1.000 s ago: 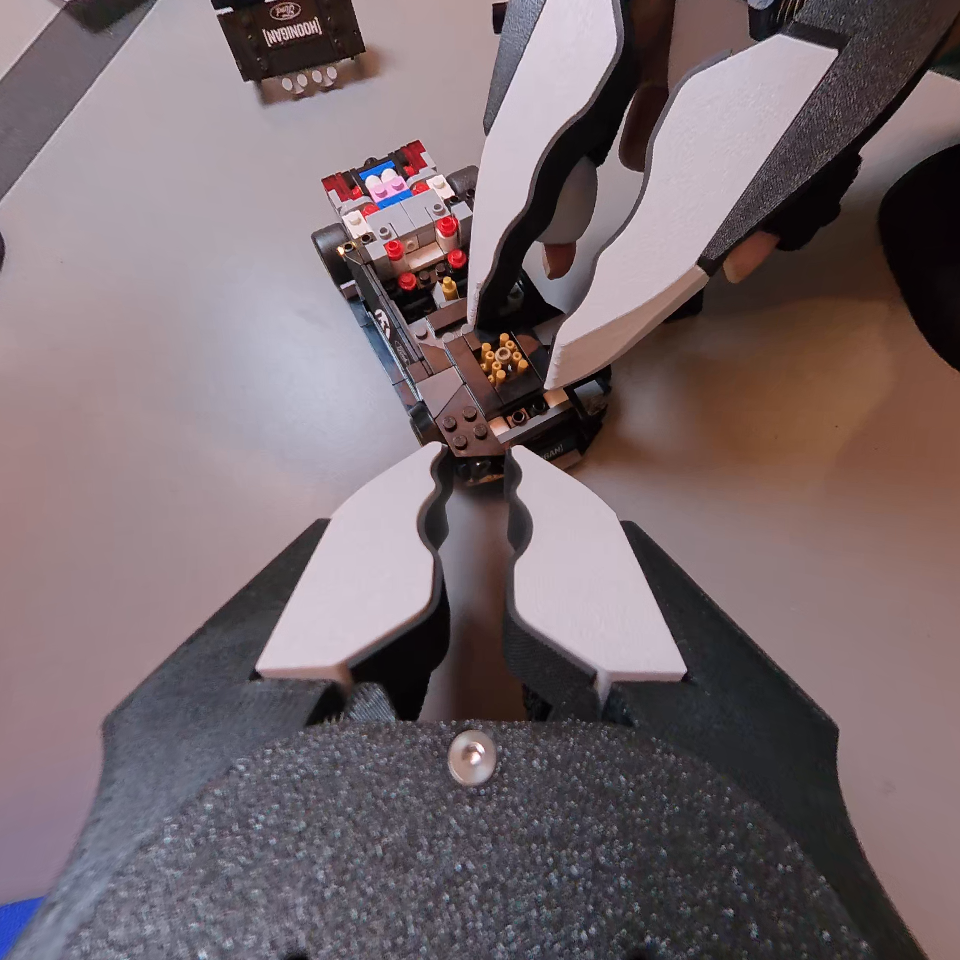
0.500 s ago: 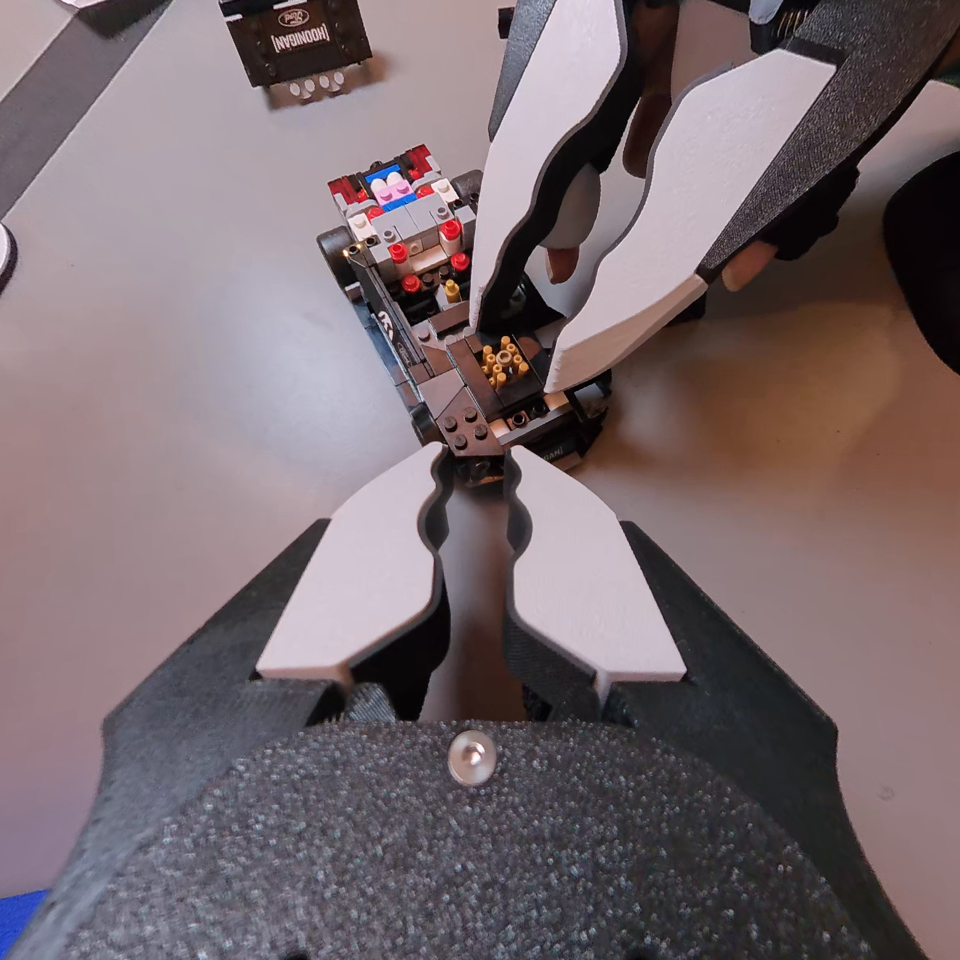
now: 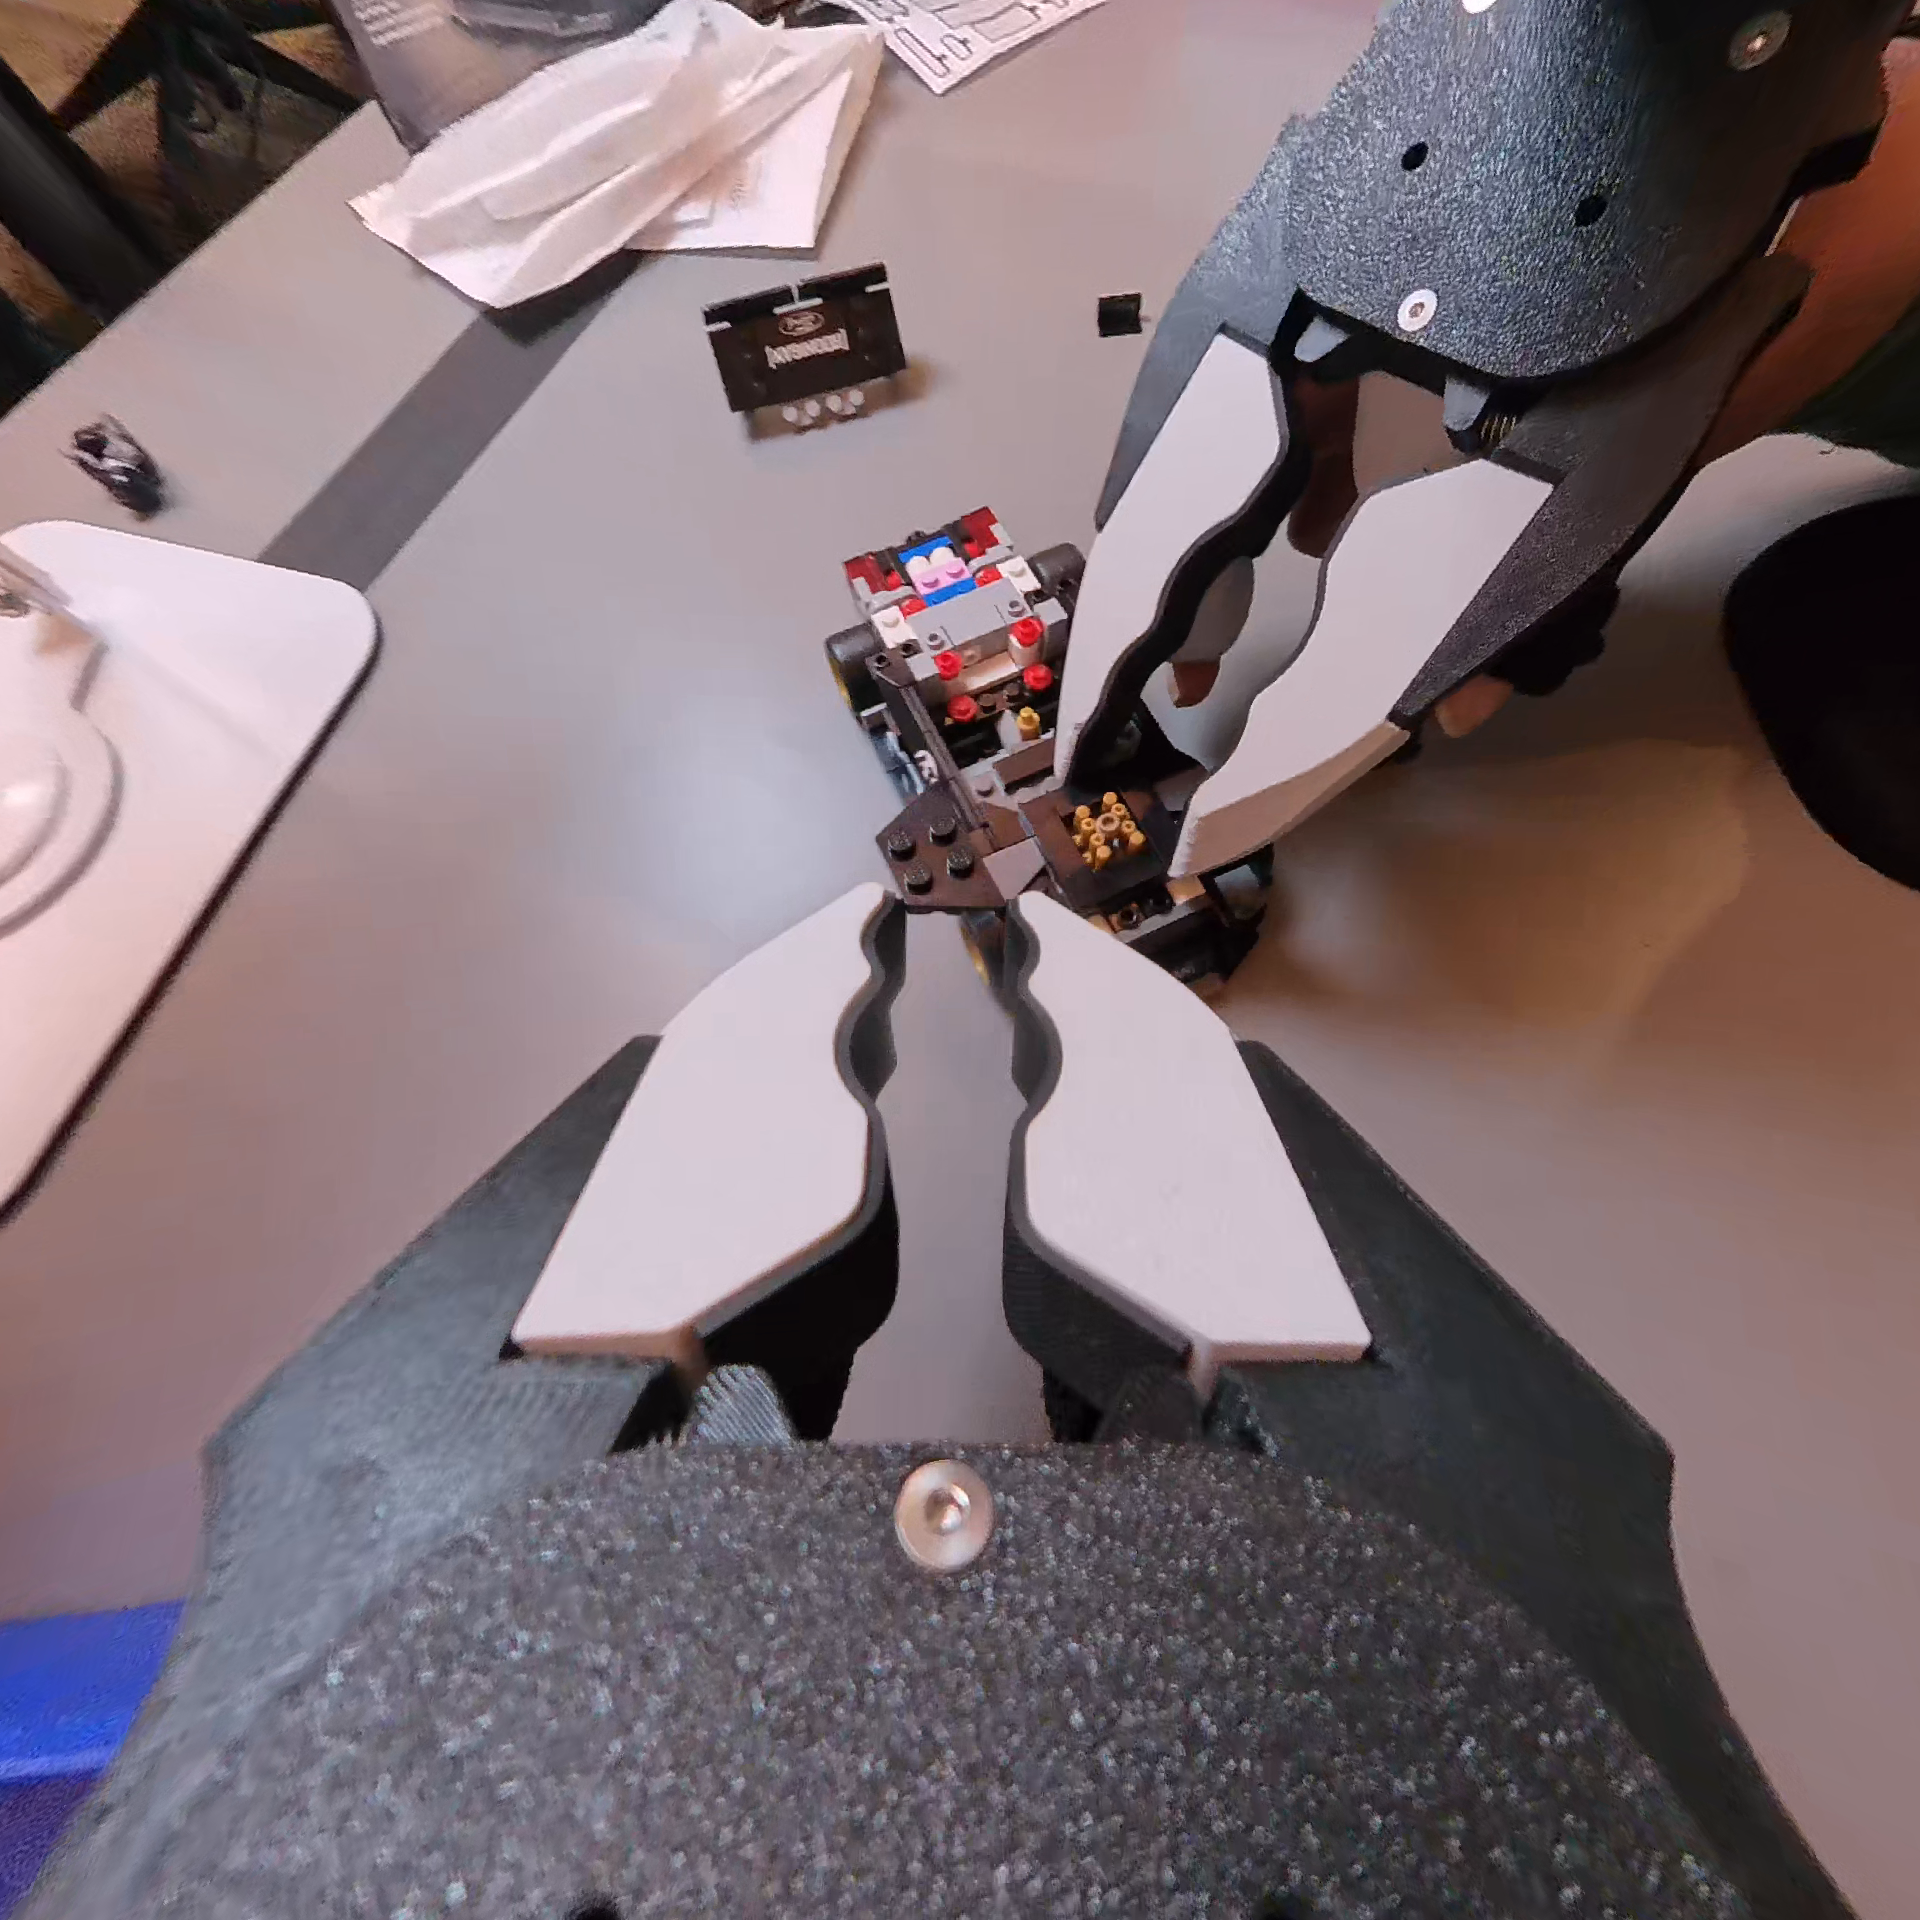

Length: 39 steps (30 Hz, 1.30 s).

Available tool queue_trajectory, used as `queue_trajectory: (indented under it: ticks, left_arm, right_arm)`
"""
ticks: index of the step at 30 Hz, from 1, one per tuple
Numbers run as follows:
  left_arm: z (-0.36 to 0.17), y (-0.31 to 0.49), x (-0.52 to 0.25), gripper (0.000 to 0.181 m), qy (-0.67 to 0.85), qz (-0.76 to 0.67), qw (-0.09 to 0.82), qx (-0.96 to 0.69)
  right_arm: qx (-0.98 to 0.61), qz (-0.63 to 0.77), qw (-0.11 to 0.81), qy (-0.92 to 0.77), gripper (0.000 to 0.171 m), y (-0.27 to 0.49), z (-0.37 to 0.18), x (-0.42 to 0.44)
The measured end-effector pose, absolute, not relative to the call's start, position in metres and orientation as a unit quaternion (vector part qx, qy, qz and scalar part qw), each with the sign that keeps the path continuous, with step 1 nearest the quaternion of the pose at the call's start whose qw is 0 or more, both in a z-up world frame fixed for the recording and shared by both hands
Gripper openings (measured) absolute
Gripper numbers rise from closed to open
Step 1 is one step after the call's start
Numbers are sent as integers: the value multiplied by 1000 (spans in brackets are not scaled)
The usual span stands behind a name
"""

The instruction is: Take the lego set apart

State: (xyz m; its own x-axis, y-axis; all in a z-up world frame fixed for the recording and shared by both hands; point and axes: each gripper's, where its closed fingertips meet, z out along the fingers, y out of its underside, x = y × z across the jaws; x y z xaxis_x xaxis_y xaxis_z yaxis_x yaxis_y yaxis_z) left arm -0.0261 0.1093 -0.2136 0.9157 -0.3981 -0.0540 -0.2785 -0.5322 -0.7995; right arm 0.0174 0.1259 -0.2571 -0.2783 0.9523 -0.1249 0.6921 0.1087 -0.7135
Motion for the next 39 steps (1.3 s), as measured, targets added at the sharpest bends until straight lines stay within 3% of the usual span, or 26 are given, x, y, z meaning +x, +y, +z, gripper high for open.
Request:
queue_trajectory:
  ticks: [7, 14, 20, 27, 33, 39]
  left_arm:
    - [-211, 101, -30, 18, 211, -49, 423, -880]
    - [-233, 88, -24, 18, 246, -59, 372, -893]
    - [-231, 78, 11, 18, 297, -129, 384, -865]
    - [-266, 71, 76, 18, 358, -162, 360, -846]
    - [-281, 84, 98, 23, 355, -130, 358, -854]
    - [-251, 86, 80, 29, 338, -134, 394, -844]
  right_arm:
    - [-561, 330, 203, -731, 33, 125, -255, 17]
    - [-551, 310, 234, -738, 46, 114, -244, 10]
    - [-584, 325, 269, -693, 46, 140, -223, 24]
    - [-641, 318, 310, -625, 42, 184, -214, 76]
    - [-641, 299, 220, -671, 40, 164, -251, 119]
    - [-605, 266, 165, -732, 38, 138, -282, 125]
